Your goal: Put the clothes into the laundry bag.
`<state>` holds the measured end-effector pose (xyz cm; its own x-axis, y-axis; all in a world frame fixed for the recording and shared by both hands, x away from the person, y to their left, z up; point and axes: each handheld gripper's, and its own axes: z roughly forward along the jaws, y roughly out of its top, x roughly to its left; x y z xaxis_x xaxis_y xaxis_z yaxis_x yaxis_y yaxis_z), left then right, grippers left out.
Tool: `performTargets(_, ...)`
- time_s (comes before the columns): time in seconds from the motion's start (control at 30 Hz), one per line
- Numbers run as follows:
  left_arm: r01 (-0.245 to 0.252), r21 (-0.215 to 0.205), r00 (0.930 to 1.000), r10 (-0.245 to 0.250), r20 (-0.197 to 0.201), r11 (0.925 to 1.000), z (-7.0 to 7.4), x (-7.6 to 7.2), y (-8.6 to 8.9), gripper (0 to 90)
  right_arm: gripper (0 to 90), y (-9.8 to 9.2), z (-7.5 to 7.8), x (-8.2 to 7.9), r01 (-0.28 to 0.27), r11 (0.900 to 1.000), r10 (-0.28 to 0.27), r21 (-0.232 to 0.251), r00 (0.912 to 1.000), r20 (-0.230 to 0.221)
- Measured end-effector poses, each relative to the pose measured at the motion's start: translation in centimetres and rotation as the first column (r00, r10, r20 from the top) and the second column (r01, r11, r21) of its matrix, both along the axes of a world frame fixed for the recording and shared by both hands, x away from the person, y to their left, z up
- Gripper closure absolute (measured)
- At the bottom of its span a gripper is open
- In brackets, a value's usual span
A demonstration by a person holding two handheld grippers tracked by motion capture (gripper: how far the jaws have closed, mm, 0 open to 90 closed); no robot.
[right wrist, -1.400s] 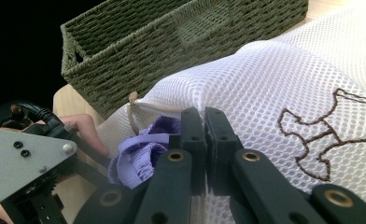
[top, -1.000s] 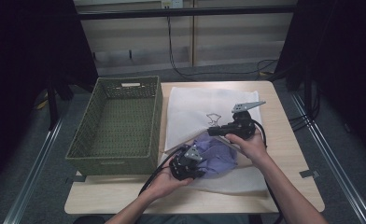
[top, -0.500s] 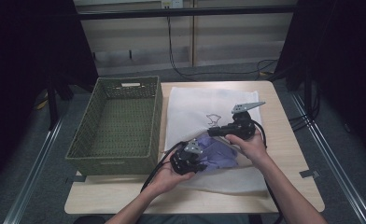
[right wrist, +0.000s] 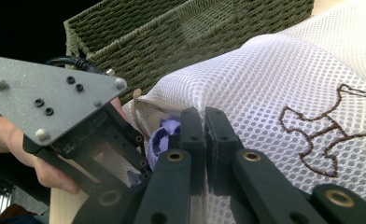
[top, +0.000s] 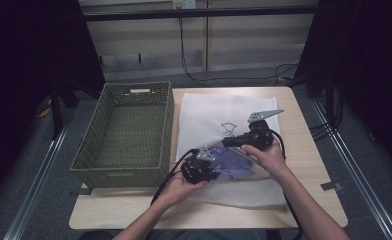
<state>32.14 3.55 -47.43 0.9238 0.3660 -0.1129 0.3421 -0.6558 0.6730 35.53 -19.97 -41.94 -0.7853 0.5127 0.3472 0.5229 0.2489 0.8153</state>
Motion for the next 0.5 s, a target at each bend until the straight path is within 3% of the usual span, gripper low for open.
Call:
performTargets(0.07,-0.004,0.007,1.0,0.004,-0.001,1.0,-0.1,0.1,0.0,83.7,87.6,-0.1,0.0,0.0,-0.001,1.0,0.001,0.001,1.0,0.001)
performTargets(0.1,-0.012,-0.01,0.9999,0.012,0.008,0.9999,-0.3,0.2,-0.1,83.7,87.6,-0.1,0.0,0.0,-0.002,1.0,0.002,0.0,1.0,0.002)
performTargets(0.2,-0.029,-0.009,0.9995,0.029,0.009,0.9995,-0.6,0.6,0.0,83.3,87.5,-0.1,0.0,0.0,-0.003,1.0,0.003,0.001,1.0,0.001)
performTargets(0.23,-0.055,-0.021,0.9985,0.055,0.0,0.9983,-0.7,0.6,0.0,83.2,87.5,-0.1,0.0,0.0,-0.005,1.0,0.005,0.002,1.0,0.0)
performTargets(0.43,-0.083,-0.041,0.9965,0.083,0.006,0.9957,-1.0,1.1,0.1,83.1,87.5,-0.2,0.0,0.0,-0.006,1.0,0.006,0.004,1.0,-0.004)
performTargets(0.5,-0.092,-0.026,0.9957,0.092,0.002,0.9954,-1.0,1.2,0.1,83.1,87.4,-0.1,0.0,0.0,-0.01,1.0,0.01,0.002,1.0,-0.001)
